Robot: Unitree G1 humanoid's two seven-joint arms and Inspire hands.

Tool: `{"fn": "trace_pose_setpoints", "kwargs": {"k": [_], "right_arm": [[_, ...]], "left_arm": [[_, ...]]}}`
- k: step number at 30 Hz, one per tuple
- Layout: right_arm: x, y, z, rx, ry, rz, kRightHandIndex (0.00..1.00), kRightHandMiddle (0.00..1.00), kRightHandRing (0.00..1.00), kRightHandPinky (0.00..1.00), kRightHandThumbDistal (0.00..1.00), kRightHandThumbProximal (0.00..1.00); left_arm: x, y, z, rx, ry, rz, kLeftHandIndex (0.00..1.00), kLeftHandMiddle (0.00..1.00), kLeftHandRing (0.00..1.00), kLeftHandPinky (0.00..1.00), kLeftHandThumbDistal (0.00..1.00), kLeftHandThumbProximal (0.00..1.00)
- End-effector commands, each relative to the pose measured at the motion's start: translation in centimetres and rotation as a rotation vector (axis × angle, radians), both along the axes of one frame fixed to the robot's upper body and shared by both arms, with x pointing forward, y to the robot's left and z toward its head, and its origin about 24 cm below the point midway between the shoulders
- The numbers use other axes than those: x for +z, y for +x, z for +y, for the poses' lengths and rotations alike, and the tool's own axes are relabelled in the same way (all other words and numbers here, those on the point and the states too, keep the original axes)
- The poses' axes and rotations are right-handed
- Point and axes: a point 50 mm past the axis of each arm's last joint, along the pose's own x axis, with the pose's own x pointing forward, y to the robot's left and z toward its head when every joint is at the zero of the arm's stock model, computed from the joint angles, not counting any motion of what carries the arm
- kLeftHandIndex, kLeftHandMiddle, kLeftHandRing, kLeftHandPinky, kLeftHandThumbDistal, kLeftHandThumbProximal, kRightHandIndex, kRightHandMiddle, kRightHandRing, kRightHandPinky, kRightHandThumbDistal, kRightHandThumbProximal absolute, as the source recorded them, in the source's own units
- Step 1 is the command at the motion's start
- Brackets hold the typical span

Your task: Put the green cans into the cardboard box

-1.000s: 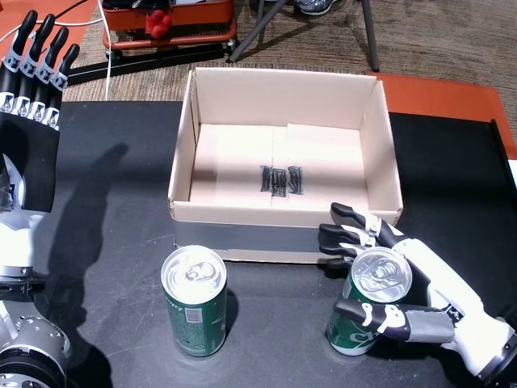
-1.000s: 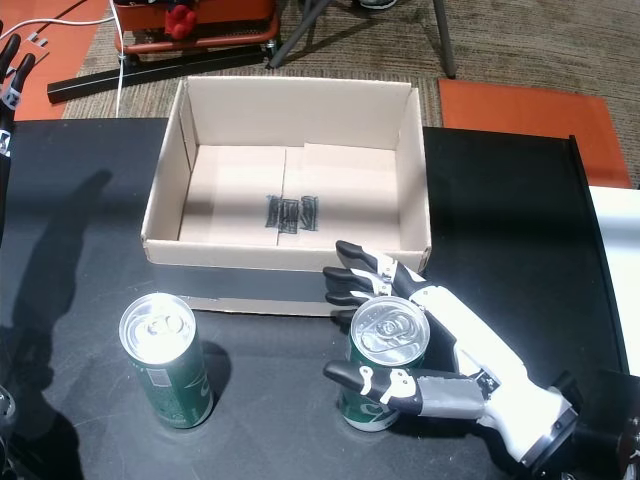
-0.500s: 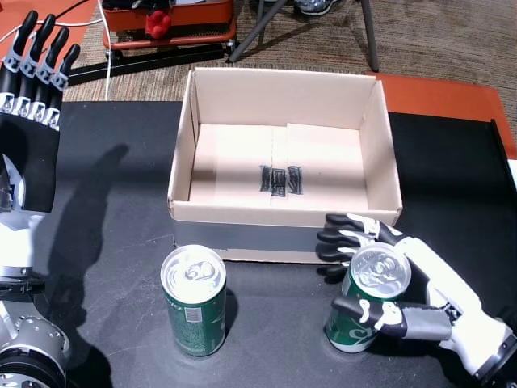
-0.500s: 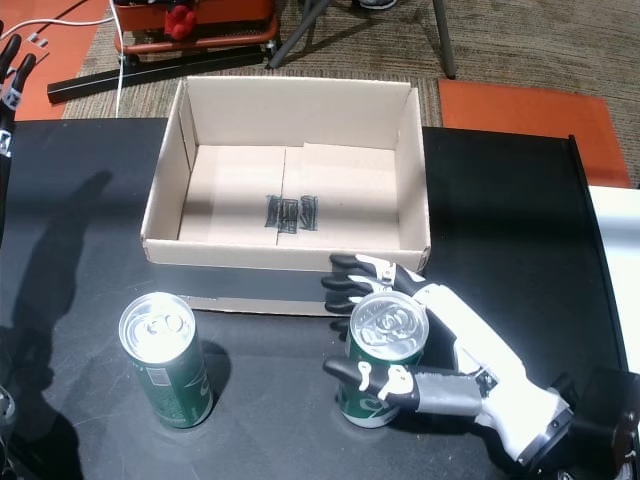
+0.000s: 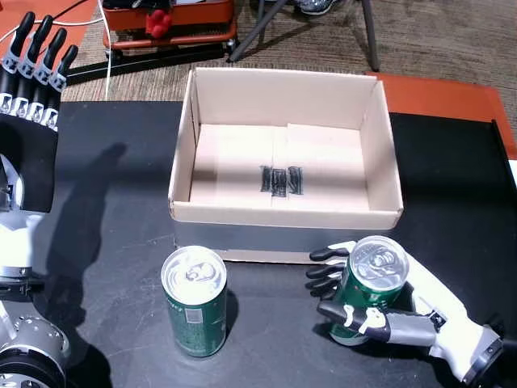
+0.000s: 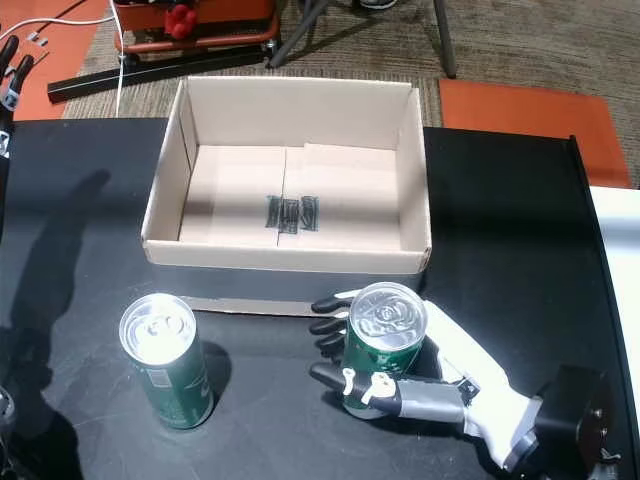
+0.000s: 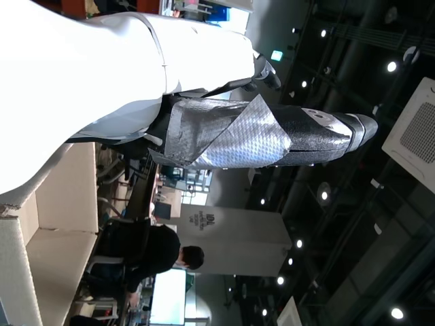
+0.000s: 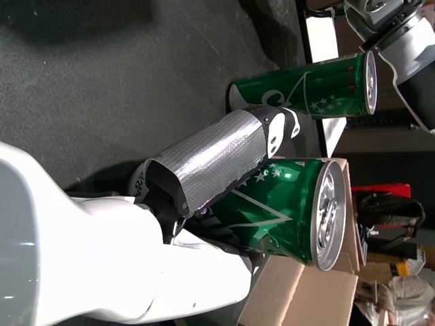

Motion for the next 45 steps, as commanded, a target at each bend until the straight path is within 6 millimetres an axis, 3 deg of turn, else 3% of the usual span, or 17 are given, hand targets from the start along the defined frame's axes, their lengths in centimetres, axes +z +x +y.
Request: {"fn": "trace_pose_setpoints", "kwargs": {"k": [1,5,38,41,43,45], "right_arm": [[-0.1,0.1,0.4,0.016,0.01,0.015,0.66,0.67,0.71,0.74,1.0,0.36],[-0.2,0.2,0.6,0.024,0.03,0.04,0.67,0.67,0.72,0.74,1.0,0.32],[-1.0,0.4,1.5,0.009,-0.014,0.085,0.63,0.64,0.69,0.73,1.0,0.34],[-1.2,0.4,1.6,-0.004,0.0,0.102,0.6,0.61,0.66,0.69,1.0,0.23],[-1.2,0.5,1.5,-0.02,-0.014,0.107,0.54,0.55,0.59,0.63,0.92,0.23],[-1.2,0.5,1.5,-0.04,-0.025,0.092,0.48,0.48,0.52,0.56,0.82,0.3]], "left_arm": [[-0.2,-0.2,0.4,0.006,0.027,0.012,1.0,1.0,1.0,1.0,0.77,1.0],[-0.1,-0.3,0.5,0.011,0.026,0.007,1.0,1.0,1.0,1.0,0.76,1.0],[0.1,-0.6,1.4,0.053,-0.001,-0.027,1.0,1.0,1.0,1.0,0.76,1.0],[0.1,-0.6,1.4,0.051,-0.006,-0.029,1.0,1.0,1.0,1.0,0.76,1.0],[0.0,-0.6,1.4,0.042,-0.014,-0.029,1.0,1.0,1.0,1.0,0.77,1.0],[0.0,-0.6,1.4,0.043,-0.008,-0.026,1.0,1.0,1.0,1.0,0.78,1.0]]}}
